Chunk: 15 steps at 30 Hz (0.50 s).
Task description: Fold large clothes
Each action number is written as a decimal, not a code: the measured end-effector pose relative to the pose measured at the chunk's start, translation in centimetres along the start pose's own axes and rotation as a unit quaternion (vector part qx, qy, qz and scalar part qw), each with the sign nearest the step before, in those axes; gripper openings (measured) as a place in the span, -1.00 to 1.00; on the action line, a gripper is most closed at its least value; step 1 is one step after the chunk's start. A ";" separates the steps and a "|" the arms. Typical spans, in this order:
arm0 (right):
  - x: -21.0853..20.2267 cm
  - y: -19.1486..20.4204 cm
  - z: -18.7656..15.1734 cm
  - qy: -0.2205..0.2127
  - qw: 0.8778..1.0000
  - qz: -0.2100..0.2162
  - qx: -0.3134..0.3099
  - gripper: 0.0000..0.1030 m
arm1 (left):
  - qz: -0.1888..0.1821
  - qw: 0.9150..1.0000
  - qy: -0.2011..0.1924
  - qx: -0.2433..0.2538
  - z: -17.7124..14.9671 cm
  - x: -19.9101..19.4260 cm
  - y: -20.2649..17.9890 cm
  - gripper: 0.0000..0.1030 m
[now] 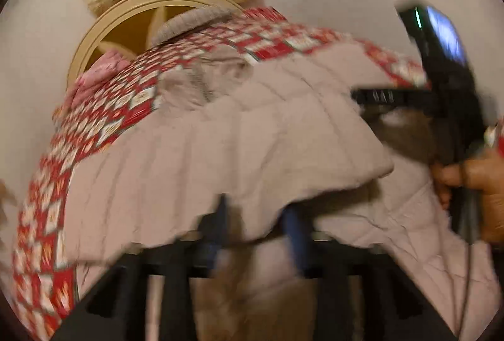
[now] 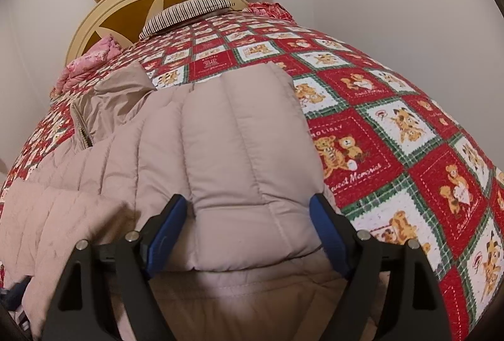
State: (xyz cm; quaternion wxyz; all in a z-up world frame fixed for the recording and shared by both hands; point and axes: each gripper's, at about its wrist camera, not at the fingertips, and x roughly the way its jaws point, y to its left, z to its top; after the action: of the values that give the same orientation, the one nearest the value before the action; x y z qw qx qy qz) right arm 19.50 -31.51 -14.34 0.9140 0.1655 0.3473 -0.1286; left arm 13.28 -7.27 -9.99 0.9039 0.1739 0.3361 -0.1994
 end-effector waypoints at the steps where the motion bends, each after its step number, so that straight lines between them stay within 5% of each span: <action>1: 0.0 -0.1 0.0 -0.001 1.000 0.002 0.002 0.61 | 0.004 1.000 -0.013 -0.028 -0.5 -1.2 1.1 0.47; 4: -0.2 -0.4 0.0 -0.004 1.000 0.011 0.010 0.61 | 0.040 0.993 -0.049 -0.104 -1.9 -2.7 5.6 0.55; 8: -1.6 -0.8 0.2 -0.004 0.999 0.027 0.037 0.61 | 0.085 0.977 -0.027 -0.192 -4.6 -1.6 11.5 0.55; 13: -5.5 3.5 -1.5 0.009 0.992 0.129 -0.004 0.74 | 0.031 0.951 0.002 -0.308 -8.3 0.7 14.6 0.55; 15: -4.7 6.4 -2.7 0.048 0.993 0.100 -0.048 0.76 | 0.024 0.949 -0.004 -0.313 -8.5 0.6 14.6 0.55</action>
State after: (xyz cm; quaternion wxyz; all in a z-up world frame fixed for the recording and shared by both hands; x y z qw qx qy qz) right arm 16.75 -24.09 -11.69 0.9114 0.1611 0.3785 -0.0119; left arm 16.06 8.94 -13.78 0.9186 -0.1108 0.3740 -0.0630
